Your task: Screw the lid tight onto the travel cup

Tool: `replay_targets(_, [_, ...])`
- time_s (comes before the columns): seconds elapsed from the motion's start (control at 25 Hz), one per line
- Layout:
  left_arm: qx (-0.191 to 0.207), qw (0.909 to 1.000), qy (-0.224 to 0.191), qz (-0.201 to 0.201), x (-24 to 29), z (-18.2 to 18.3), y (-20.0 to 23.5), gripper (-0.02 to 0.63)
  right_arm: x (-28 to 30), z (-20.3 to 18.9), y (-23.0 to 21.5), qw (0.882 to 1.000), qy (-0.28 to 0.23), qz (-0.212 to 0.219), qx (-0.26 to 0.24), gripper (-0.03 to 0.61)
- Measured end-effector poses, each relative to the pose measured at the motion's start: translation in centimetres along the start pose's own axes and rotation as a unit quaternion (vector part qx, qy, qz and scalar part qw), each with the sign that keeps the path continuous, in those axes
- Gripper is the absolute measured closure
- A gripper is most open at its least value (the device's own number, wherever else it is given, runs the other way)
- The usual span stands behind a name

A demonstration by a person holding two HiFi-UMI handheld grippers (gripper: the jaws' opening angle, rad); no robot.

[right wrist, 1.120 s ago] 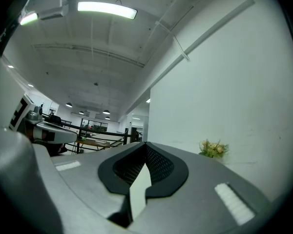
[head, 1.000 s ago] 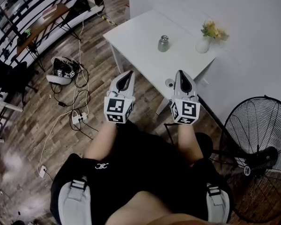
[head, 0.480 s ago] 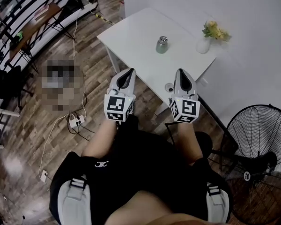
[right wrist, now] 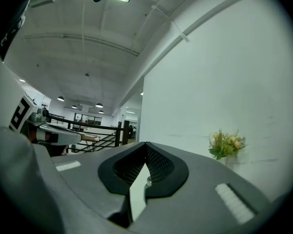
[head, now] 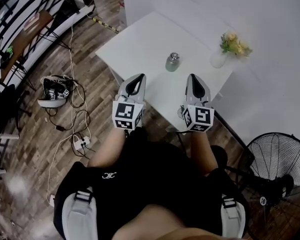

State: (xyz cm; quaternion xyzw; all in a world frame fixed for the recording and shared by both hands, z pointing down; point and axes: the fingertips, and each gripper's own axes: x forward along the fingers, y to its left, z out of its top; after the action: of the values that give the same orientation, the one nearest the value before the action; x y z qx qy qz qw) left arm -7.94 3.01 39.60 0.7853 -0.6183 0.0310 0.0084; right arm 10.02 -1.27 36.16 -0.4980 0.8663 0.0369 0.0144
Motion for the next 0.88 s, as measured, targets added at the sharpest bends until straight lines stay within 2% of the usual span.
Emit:
replay_targets(0.2, [0.002, 0.9993, 0.001, -0.036, 6.1, 1.0, 3.3, 0.560, 5.7, -0.1, -1.0, 1.000, 0.009, -0.026, -0.001, 0.577])
replay_targets(0.44, [-0.001, 0.9961, 0.008, -0.088, 12.8, 0.7, 6.5, 0.560, 10.7, -1.2, -2.9, 0.997, 0.025, -0.079, -0.004, 0.575])
replay_targets(0.68, [-0.008, 0.9897, 0.027, -0.140, 19.0, -0.8, 8.2, 0.560, 13.7, -2.5, -5.2, 0.991, 0.040, -0.124, -0.004, 0.577])
replay_targets(0.88, [-0.008, 0.9857, 0.052, -0.160, 21.3, -3.0, 7.2, 0.560, 13.5, -4.6, -7.5, 0.989, 0.057, -0.133, 0.006, 0.577])
